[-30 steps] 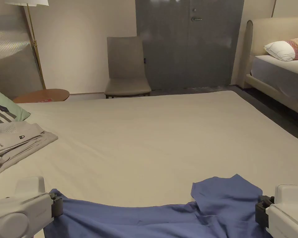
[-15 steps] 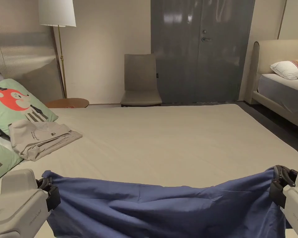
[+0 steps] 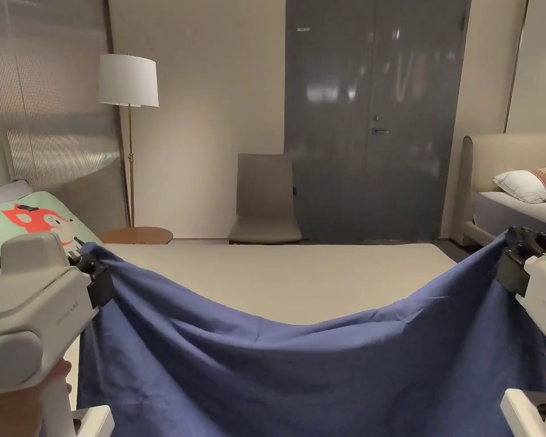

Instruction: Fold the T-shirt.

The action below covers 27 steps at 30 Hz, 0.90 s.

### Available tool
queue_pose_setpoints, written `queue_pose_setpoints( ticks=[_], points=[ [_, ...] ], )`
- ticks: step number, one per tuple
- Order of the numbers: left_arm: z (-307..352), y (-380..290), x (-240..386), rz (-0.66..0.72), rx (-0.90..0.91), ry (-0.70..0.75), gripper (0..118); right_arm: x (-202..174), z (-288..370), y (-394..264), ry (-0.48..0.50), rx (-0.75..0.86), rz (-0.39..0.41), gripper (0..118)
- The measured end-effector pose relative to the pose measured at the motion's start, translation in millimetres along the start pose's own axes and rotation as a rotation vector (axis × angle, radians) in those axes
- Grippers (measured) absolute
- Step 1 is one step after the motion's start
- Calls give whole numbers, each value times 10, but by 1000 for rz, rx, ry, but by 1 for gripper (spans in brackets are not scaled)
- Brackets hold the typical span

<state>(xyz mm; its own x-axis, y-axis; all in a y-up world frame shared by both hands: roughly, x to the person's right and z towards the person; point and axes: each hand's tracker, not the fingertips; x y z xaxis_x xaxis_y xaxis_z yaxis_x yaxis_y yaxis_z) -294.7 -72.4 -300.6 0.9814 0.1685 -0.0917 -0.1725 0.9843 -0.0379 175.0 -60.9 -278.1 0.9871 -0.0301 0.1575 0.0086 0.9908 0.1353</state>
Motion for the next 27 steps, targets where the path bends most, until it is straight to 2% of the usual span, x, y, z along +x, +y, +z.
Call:
queue_pose_setpoints(
  ticks=[3, 13, 17, 27],
  points=[
    [-248, 319, -3, -2, 35, -9, 2, -52, -251, 349, -1, 48, 10, 2],
    [-1112, 1292, 101, 1, 113, 9, 2, -215, -1265, 1271, 20, 143, -31, 2],
    [-1522, 1534, 200, 18, 118, 12, 2, -308, -1730, 1472, 22, 179, -5, 2],
    [-2623, 1849, 392, 70, 157, 26, 2, -443, -2785, 1717, 11, 218, -42, 2]
  ],
)
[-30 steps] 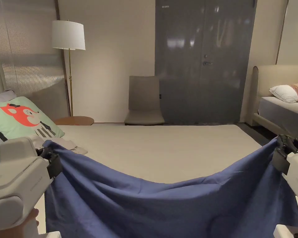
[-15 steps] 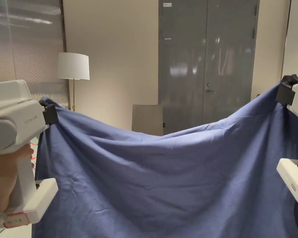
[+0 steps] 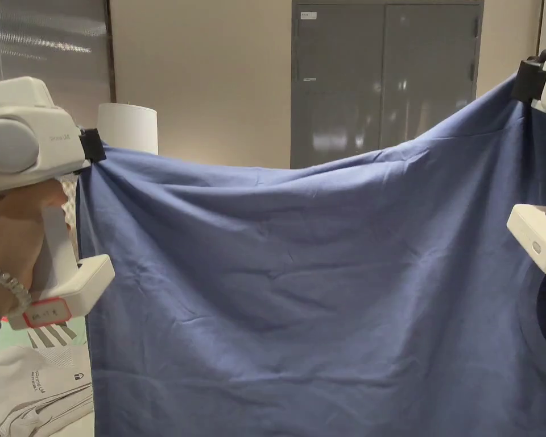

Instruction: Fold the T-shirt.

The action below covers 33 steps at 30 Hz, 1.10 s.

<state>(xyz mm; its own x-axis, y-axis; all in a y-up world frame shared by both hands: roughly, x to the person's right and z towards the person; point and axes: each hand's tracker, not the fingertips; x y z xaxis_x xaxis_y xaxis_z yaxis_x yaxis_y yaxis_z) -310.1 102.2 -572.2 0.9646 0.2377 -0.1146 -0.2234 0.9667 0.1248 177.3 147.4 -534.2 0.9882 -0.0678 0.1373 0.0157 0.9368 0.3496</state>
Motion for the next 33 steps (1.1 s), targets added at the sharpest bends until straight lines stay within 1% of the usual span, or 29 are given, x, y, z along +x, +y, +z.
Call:
queue_pose_setpoints(
  ticks=[3, 8, 12, 18, 21, 24, 26, 33],
  points=[
    [-198, -43, 66, 2, 25, 8, 2, -34, -201, -120, -22, 14, 45, 2],
    [-408, -237, 99, 10, 28, 22, 2, -38, -425, -417, -21, -22, 25, 2],
    [-513, -441, 59, -4, 8, 32, 2, -50, -498, -631, -14, -57, 52, 2],
    [-479, -701, -59, 7, -29, 38, 2, -9, -432, -905, 9, -122, 50, 2],
    [-355, -807, -111, -7, -56, 39, 2, 50, -319, -1013, 10, -160, 57, 2],
    [-94, -897, -158, -23, -71, 40, 2, 140, -135, -1082, 6, -185, 36, 2],
    [44, -976, -208, -30, -91, 37, 2, 187, 32, -1120, 15, -209, 42, 2],
    [741, -1317, -419, -21, -186, 42, 2, 300, 915, -1279, 31, -299, 29, 2]
  ],
)
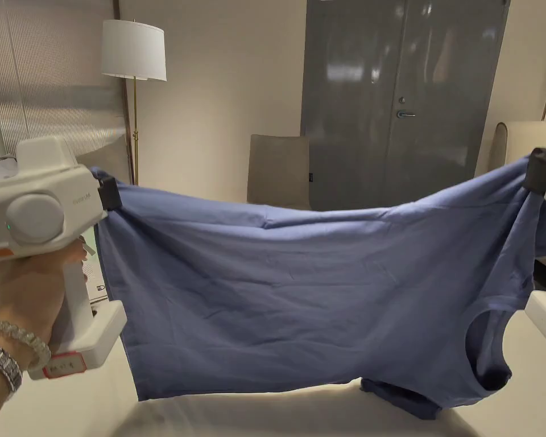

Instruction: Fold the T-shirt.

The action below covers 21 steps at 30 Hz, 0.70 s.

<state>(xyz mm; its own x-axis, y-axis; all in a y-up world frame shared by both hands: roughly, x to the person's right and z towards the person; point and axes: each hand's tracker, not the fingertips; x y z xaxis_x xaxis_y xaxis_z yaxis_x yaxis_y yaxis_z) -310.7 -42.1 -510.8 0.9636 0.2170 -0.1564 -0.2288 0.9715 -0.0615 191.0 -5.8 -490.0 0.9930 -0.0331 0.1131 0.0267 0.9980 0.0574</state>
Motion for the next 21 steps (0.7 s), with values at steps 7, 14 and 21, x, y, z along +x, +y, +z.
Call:
queue_pose_setpoints(
  ticks=[7, 14, 21],
  points=[
    [590, -541, -358, -21, -93, -2, 2, 82, 887, -480, 22, -89, -20, 2],
    [1523, -1248, -643, -2, -189, -2, 2, 210, 1851, -1117, 47, -200, -45, 2],
    [2329, -2083, -956, -51, -347, 22, 2, 364, 2649, -1836, 54, -330, -34, 2]
  ],
)
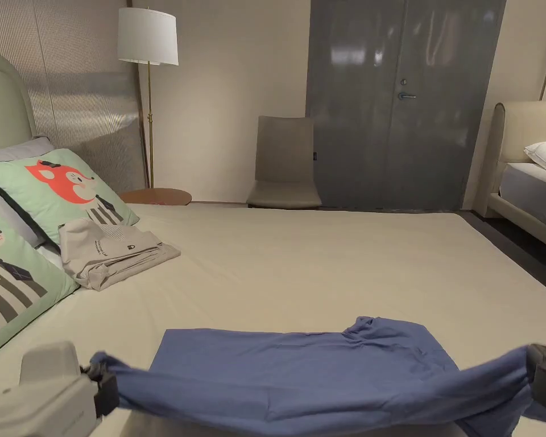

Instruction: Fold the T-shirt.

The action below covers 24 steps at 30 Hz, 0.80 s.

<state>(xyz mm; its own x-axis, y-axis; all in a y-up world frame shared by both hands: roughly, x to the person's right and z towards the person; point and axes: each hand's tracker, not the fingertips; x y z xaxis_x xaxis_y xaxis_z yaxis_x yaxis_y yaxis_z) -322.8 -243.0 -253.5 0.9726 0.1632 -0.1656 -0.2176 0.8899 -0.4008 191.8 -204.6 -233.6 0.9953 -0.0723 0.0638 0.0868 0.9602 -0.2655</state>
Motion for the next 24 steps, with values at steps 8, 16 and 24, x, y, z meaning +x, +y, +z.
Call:
queue_pose_setpoints(
  ticks=[8, 16, 24],
  points=[
    [207, -810, -270, -14, -188, 7, 2, 129, 354, -864, -27, -180, -14, 2],
    [65, -1179, -429, -58, -329, 33, 2, 247, 274, -1429, -85, -359, -14, 2],
    [113, -1208, -410, -30, -350, 42, 18, 348, 178, -1548, -124, -412, -44, 22]
  ],
)
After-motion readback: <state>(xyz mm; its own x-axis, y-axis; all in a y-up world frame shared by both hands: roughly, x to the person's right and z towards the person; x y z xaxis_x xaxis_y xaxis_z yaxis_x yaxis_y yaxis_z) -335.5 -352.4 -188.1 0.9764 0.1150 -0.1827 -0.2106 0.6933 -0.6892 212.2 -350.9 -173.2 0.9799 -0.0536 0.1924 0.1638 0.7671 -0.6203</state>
